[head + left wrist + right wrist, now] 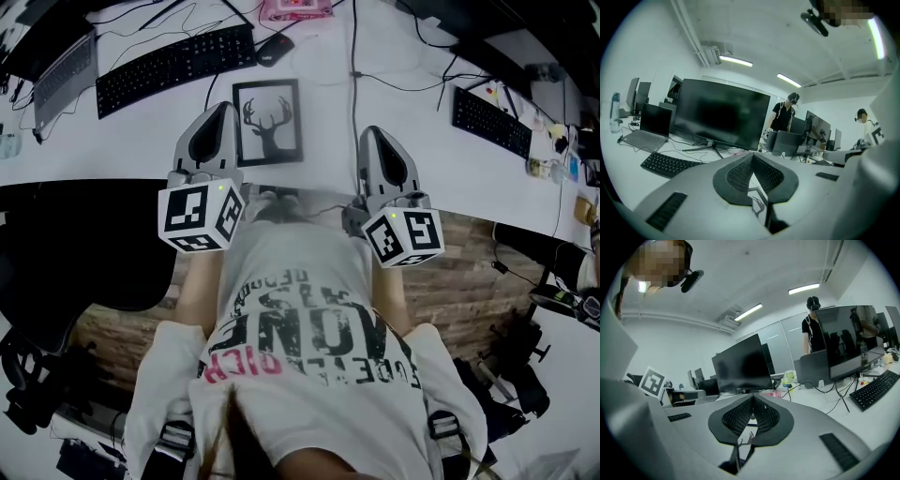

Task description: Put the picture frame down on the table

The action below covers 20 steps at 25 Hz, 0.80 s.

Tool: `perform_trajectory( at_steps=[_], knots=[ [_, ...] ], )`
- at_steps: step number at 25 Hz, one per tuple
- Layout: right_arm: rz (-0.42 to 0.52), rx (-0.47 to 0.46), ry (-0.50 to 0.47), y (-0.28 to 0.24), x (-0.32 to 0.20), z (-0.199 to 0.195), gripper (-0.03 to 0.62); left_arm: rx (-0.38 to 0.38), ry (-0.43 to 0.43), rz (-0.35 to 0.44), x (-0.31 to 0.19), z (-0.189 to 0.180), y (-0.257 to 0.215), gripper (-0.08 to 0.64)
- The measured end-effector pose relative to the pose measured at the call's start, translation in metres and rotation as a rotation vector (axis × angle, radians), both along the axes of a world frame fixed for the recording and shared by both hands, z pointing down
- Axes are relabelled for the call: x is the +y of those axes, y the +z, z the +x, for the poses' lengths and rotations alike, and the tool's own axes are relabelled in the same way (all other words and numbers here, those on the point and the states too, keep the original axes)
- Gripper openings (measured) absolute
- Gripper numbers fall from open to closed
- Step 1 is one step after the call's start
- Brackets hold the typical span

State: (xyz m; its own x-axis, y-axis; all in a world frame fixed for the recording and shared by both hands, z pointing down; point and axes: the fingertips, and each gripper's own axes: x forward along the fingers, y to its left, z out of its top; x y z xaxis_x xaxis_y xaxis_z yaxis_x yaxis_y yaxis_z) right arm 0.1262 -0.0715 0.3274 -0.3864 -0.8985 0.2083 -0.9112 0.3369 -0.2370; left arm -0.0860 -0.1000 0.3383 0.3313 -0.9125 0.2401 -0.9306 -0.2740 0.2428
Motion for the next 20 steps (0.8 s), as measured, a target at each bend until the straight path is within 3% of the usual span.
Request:
perform_trajectory(
  at_steps=[10, 20],
  knots=[
    [0.036, -0.006, -0.027, -0.015, -0.005, -0.005, -0.002, -0.003, -0.028, 0.1, 0.007, -0.007, -0.039, 0.003],
    [0.075, -0.019, -0.095, -0.033, -0.007, -0.022, -0.002, -0.009, -0.058, 0.115, 0.028, -0.017, -0.046, 0.003]
  ],
)
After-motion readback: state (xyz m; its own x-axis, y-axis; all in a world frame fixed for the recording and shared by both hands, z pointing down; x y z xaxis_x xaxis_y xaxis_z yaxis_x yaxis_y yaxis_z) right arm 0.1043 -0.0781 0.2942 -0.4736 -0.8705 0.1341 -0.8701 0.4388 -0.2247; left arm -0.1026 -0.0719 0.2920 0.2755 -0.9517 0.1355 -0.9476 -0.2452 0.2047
